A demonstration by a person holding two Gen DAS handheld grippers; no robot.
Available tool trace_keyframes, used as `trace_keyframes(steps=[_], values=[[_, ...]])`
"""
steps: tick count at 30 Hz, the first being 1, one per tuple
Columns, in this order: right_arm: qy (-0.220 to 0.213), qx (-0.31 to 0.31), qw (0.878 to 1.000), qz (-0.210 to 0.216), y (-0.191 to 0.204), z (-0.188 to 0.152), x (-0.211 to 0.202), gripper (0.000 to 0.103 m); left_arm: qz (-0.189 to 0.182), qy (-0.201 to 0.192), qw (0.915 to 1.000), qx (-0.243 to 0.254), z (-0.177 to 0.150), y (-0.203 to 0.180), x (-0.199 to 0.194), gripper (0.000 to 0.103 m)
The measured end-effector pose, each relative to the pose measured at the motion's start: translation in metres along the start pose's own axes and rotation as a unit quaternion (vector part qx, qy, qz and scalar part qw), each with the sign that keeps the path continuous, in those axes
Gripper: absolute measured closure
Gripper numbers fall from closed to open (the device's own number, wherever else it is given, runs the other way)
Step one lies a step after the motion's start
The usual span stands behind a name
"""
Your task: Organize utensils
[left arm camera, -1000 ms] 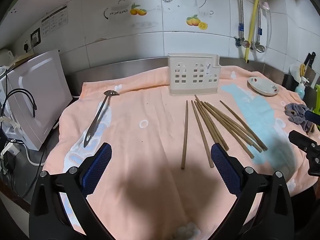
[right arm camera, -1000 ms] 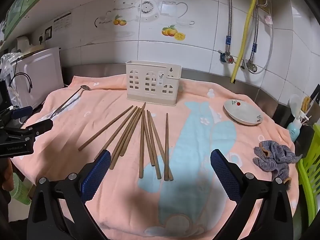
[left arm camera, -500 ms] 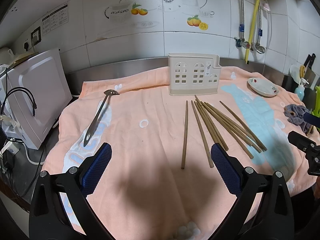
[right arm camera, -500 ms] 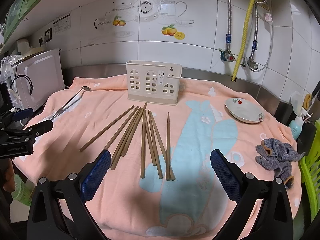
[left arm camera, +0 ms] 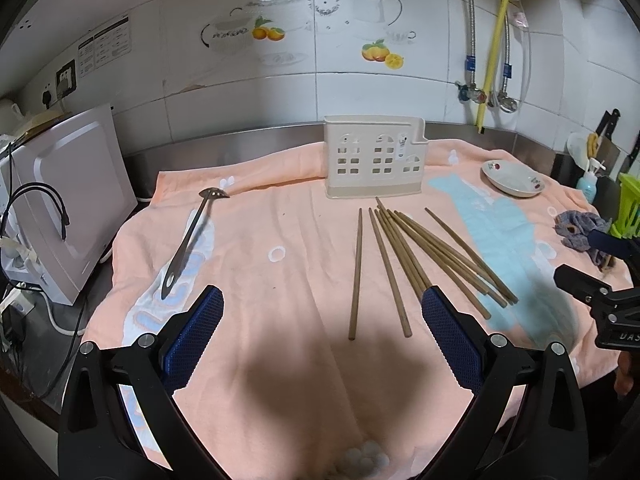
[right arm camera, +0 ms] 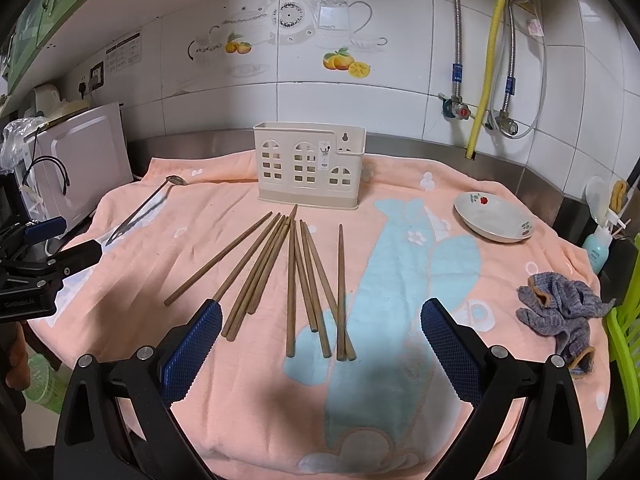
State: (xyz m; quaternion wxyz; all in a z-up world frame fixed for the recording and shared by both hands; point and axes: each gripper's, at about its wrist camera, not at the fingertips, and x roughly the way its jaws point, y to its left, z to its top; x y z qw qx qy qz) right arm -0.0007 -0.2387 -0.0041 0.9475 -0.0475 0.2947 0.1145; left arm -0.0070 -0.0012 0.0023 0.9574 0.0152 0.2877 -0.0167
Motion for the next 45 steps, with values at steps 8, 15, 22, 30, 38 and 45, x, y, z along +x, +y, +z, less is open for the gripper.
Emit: trace_keyframes(steps=[8,15,22,30,38,45], values=[[0.002,0.004,1.000,0.005,-0.0005,0.0000,0.0015,0.006,-0.002,0.000,1.0000,0.002,0.0004,-0.0020,-0.0016,0.005],[0.004,0.006,1.000,0.009,-0.0014,0.0006,0.0036,0.006,-0.002,0.006,1.0000,0.005,0.0012,-0.0033,0.0003,0.005],[0.005,0.008,1.000,0.010,-0.0004,0.0011,0.0044,0.006,-0.003,0.010,0.9999,0.005,0.0009,-0.0022,0.0032,0.005],[0.005,0.008,1.000,0.012,-0.0005,0.0013,0.0049,0.006,-0.003,0.015,0.9999,0.006,0.0010,-0.0019,0.0063,0.005],[0.003,0.011,1.000,0.014,0.0000,0.0019,0.0051,0.006,-0.002,0.015,0.9999,0.006,0.0010,-0.0025,0.0065,0.005],[0.000,0.014,1.000,0.016,-0.0018,0.0022,0.0039,0.006,-0.003,0.012,0.9999,0.007,0.0012,-0.0033,0.0063,0.005]])
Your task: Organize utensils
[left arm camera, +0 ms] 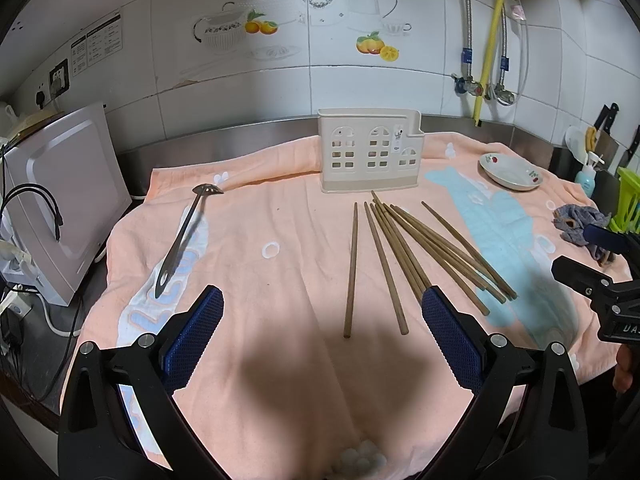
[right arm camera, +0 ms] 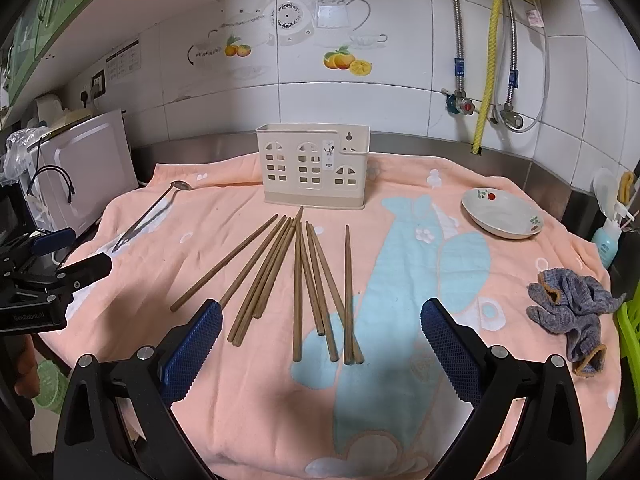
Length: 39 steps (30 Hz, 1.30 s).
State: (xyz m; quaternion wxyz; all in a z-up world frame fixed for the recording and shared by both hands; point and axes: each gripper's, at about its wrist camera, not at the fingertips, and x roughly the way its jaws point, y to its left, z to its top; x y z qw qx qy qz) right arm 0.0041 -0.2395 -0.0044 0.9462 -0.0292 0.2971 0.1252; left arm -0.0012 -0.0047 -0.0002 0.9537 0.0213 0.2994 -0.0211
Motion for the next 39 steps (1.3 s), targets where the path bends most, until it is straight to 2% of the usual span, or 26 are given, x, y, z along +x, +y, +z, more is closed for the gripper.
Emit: trace_keyframes(steps=[14,34,37,39], values=[[-0.003,0.004,1.000,0.005,-0.004,0.002,-0.001,0.007,-0.006,-0.010,0.9999,-0.006,0.002,0.001,-0.002,0.005],[0.038,0.000,0.999,0.010,-0.004,-0.002,0.030,0.008,-0.010,0.031,0.9993,-0.016,-0.002,0.008,0.030,0.005],[0.048,-0.001,0.999,0.010,-0.006,-0.004,0.036,0.012,-0.012,0.038,0.9990,-0.019,-0.005,0.009,0.036,0.005],[0.058,0.002,0.998,0.014,-0.008,-0.006,0.042,0.021,-0.012,0.045,0.9987,-0.020,-0.007,0.010,0.041,0.005]])
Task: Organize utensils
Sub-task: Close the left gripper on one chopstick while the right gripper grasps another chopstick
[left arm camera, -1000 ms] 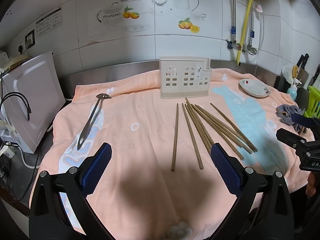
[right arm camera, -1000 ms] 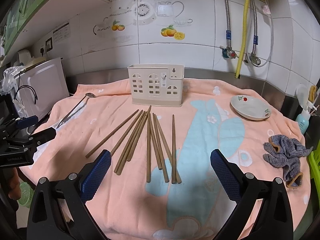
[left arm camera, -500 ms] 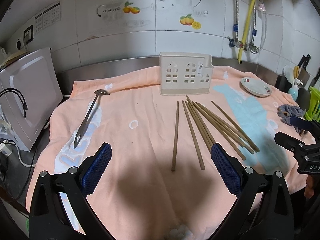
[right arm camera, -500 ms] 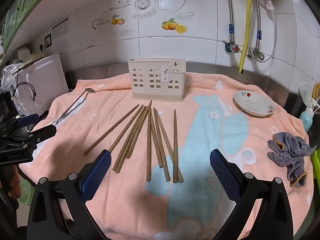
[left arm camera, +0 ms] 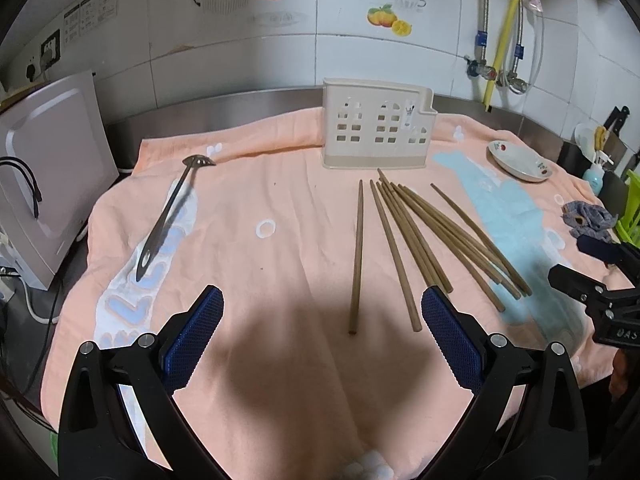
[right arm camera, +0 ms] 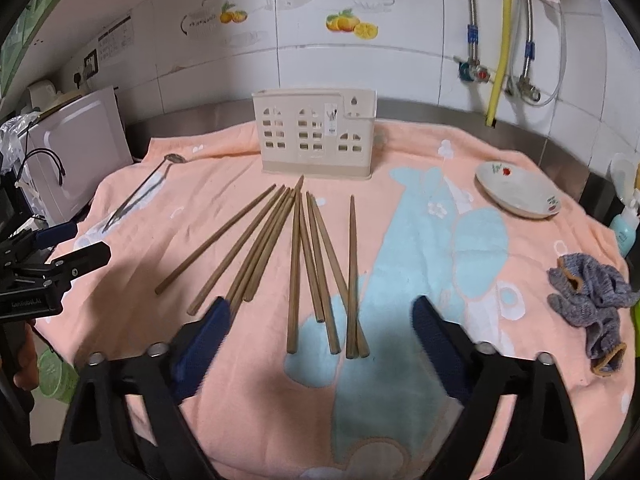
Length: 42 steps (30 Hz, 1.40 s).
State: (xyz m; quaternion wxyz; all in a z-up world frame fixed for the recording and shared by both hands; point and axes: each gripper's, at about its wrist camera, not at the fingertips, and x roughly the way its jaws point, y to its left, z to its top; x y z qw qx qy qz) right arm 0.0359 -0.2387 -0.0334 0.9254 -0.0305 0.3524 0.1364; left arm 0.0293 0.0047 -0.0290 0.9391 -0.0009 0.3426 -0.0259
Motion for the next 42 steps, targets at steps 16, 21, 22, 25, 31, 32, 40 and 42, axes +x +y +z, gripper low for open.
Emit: trace_keyframes(steps=[16,21,22,25,31,32,40,42], values=[[0.047,0.024,0.998,0.018,-0.023,-0.008,0.038,0.056,-0.021,0.038,0.9990,-0.005,-0.003,0.002,0.036,0.013],[0.057,0.029,0.998,0.028,-0.024,-0.007,0.050,0.071,-0.039,0.047,0.9982,-0.001,-0.002,-0.002,0.045,0.022],[0.059,0.030,0.997,0.029,-0.024,-0.008,0.052,0.073,-0.041,0.048,0.9980,-0.001,-0.002,-0.002,0.047,0.024],[0.064,0.032,0.997,0.028,-0.026,-0.008,0.059,0.077,-0.053,0.053,0.9972,0.000,-0.002,-0.004,0.053,0.032],[0.074,0.037,0.996,0.028,-0.031,-0.009,0.071,0.087,-0.080,0.066,0.9946,0.001,-0.001,-0.008,0.066,0.045],[0.075,0.037,0.996,0.029,-0.032,-0.009,0.072,0.087,-0.085,0.068,0.9941,0.001,-0.001,-0.008,0.068,0.046],[0.079,0.036,0.996,0.026,-0.032,-0.007,0.079,0.092,-0.109,0.086,0.9903,0.003,0.002,-0.012,0.087,0.061],[0.079,0.037,0.996,0.024,-0.033,-0.007,0.080,0.094,-0.115,0.092,0.9891,0.001,0.002,-0.012,0.092,0.064]])
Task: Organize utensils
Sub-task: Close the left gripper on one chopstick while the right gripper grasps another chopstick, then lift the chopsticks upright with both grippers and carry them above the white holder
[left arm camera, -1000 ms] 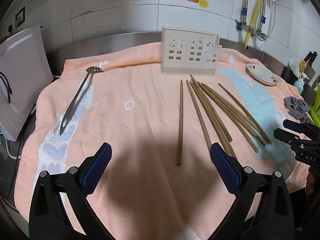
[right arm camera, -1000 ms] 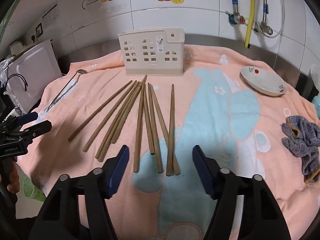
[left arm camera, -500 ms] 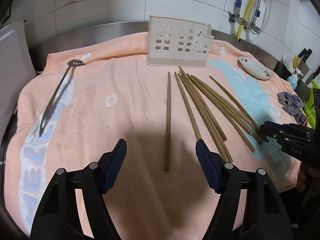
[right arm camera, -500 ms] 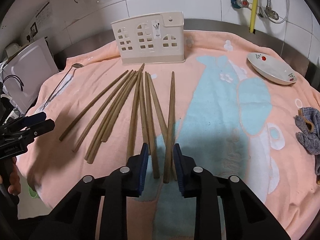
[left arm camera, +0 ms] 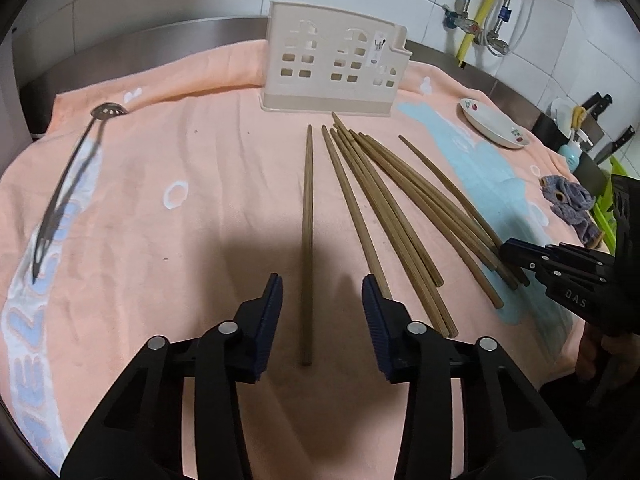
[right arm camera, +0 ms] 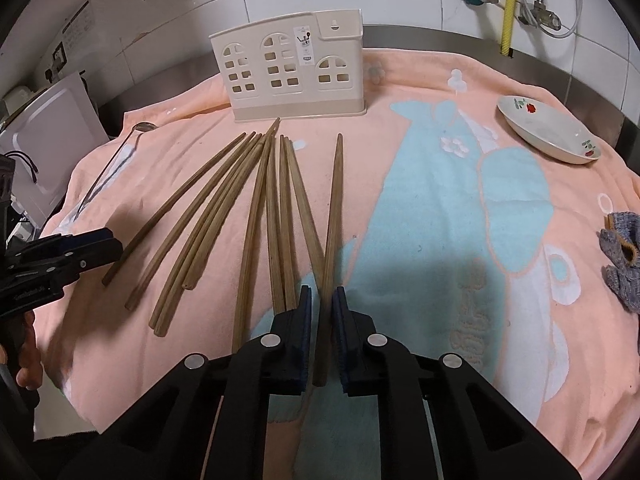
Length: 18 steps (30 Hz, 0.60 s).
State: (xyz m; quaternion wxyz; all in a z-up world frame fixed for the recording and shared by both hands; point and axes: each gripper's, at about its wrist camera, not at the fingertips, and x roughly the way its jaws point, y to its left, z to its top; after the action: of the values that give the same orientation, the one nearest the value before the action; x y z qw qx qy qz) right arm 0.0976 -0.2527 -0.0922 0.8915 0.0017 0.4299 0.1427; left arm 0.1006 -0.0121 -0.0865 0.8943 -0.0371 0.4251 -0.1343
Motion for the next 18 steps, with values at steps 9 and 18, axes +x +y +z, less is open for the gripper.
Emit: trace_keyframes(steps=[9,18], values=[[0.002,0.006,1.000,-0.002,-0.004,0.001,0.002,0.096,-0.007,0.023,0.9997,-0.008,0.007,0.004,0.025,0.079],[0.004,0.010,1.000,0.004,-0.006,0.000,0.004,0.095,0.015,0.021,0.9997,-0.004,0.009,0.006,0.028,0.096]])
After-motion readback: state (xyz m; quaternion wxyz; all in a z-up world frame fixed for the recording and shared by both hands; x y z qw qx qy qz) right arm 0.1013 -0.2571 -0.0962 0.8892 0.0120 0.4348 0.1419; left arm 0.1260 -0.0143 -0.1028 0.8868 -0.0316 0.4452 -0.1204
